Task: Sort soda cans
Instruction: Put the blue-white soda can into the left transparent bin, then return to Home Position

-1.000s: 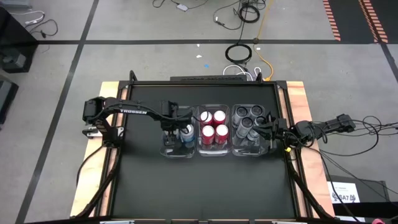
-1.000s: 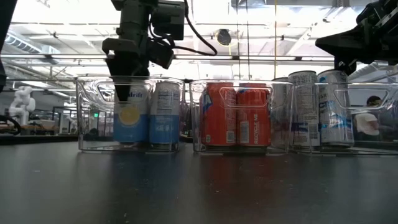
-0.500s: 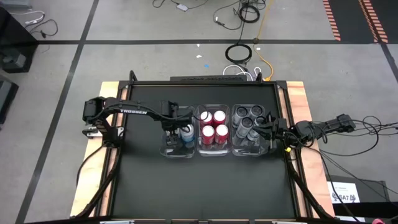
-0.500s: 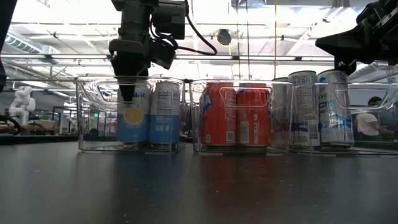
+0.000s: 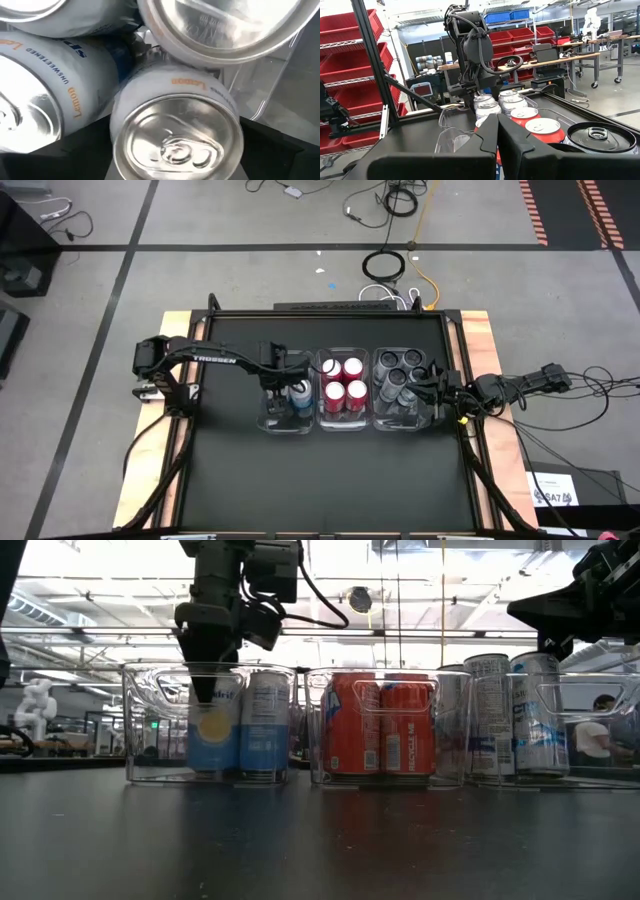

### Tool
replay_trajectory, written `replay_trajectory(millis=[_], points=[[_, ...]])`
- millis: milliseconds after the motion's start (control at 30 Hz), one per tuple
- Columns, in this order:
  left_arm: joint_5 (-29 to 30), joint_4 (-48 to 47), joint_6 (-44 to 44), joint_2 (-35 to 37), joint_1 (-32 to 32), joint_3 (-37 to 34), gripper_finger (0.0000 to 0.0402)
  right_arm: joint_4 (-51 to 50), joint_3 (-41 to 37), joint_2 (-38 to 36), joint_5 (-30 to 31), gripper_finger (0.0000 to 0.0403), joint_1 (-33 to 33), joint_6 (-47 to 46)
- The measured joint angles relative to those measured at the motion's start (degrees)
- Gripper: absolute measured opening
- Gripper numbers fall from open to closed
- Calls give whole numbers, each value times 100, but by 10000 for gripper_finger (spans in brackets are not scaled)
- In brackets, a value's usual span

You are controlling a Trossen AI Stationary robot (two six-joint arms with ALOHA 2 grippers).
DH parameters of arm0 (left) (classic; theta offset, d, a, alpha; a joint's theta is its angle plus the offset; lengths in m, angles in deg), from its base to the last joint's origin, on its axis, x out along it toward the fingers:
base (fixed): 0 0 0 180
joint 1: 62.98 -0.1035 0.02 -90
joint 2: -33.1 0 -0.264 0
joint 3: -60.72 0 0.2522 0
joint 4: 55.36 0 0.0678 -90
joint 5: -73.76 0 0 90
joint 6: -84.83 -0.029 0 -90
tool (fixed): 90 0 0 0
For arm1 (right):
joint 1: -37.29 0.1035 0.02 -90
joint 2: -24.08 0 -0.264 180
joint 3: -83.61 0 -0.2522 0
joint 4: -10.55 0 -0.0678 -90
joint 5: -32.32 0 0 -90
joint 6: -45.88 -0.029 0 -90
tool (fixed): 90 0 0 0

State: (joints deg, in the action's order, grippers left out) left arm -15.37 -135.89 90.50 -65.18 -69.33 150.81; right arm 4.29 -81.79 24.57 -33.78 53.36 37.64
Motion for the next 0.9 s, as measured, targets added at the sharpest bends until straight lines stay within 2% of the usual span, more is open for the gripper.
replay_trajectory(millis=[167, 267, 400, 567, 733, 900], points=[[4, 3, -70, 4, 0, 0, 396, 0, 0, 0, 0, 0, 1, 0], [92, -31, -153, 4, 0, 0, 393, 0, 0, 0, 0, 0, -1, 0], [154, -519, -135, 4, 0, 107, 391, 0, 0, 0, 0, 0, -1, 1], [443, -936, 147, 92, 12, 343, 391, 0, 0, 0, 0, 0, 0, -1], [463, -742, 197, 443, 135, 447, 391, 0, 0, 0, 0, 0, 1, 1], [466, -210, -37, 1331, 441, 323, 391, 0, 0, 0, 0, 0, -1, 1]])
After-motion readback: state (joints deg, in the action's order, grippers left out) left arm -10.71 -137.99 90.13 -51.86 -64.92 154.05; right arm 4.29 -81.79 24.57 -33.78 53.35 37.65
